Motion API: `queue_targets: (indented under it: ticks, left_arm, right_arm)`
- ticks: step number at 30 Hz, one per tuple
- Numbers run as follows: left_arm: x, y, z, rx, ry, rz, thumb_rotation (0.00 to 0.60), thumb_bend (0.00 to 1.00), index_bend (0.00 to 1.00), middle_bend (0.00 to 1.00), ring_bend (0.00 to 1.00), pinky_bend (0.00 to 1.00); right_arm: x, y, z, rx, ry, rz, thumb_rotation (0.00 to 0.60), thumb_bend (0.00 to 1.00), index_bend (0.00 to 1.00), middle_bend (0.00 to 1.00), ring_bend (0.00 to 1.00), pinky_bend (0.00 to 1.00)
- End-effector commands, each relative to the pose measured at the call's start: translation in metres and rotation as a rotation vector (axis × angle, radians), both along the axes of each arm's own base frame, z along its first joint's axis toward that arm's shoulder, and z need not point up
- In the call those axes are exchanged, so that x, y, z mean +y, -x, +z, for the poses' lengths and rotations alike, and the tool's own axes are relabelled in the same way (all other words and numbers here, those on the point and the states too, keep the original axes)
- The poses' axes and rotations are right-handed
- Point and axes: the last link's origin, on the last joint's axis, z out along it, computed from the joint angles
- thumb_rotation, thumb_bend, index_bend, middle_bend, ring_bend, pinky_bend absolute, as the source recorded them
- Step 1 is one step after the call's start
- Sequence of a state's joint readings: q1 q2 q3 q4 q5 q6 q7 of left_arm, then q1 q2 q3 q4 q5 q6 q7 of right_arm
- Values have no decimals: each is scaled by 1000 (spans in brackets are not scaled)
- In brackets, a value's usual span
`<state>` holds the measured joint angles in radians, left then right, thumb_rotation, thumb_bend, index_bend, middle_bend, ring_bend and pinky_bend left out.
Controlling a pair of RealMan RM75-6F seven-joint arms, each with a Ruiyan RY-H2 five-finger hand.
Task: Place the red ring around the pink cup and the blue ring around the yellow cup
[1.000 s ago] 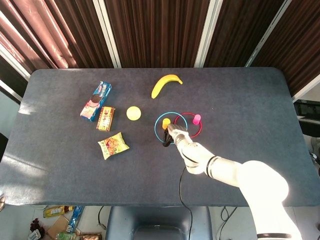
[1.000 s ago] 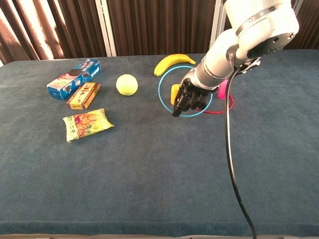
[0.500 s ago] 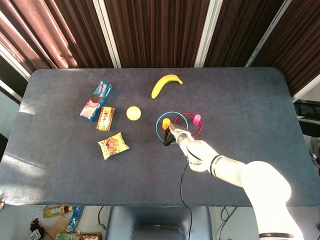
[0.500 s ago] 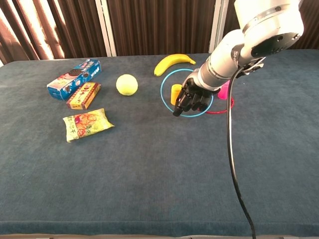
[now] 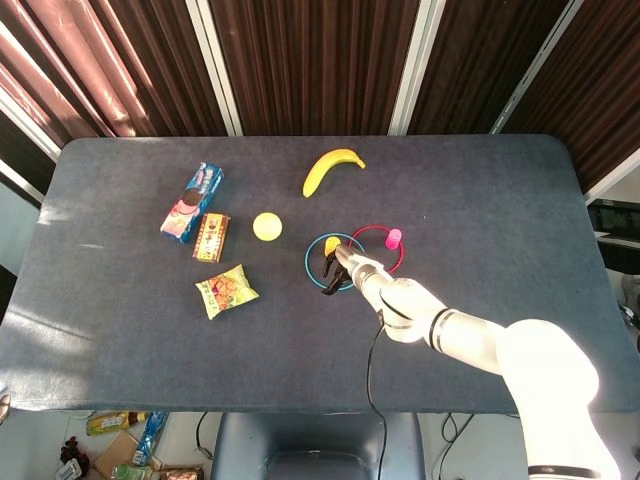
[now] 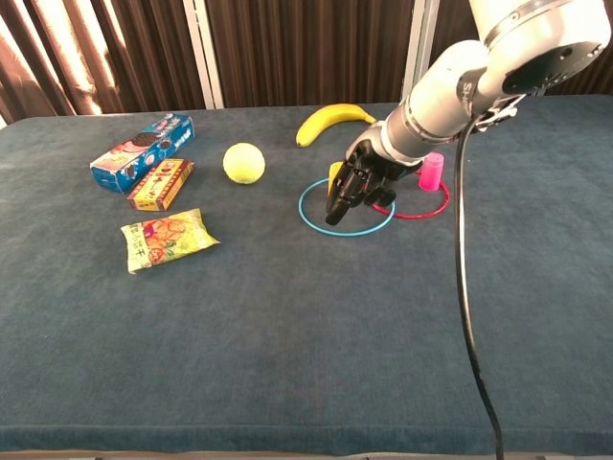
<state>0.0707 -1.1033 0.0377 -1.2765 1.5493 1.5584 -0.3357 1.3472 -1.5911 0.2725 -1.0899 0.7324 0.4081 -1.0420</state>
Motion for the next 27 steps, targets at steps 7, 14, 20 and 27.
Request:
queue_targets:
  ticks: [7,14,20,27]
  left_arm:
    - [1,-2,-2,3,3,-14,600,421,18,0,0,132]
    - [1,-8,-5,4,2,-42,600,421,18,0,0,132]
    - [2,-9,-7,6,5,-47,600,423,18,0,0,132]
    - [3,-17,-4,18,-13,-66,600,421,23,0,0,132]
  right_arm:
    - [60,-13,55,11,4,446,600,306,550,1000,1000,966]
    - [145,39,78,231,423,844,600,305,603,992,946,917]
    - [209,118,95,338,716,1050,600,297,606,803,749,759]
    - [250,176,119,365,808,913,600,290,540,478,410,475]
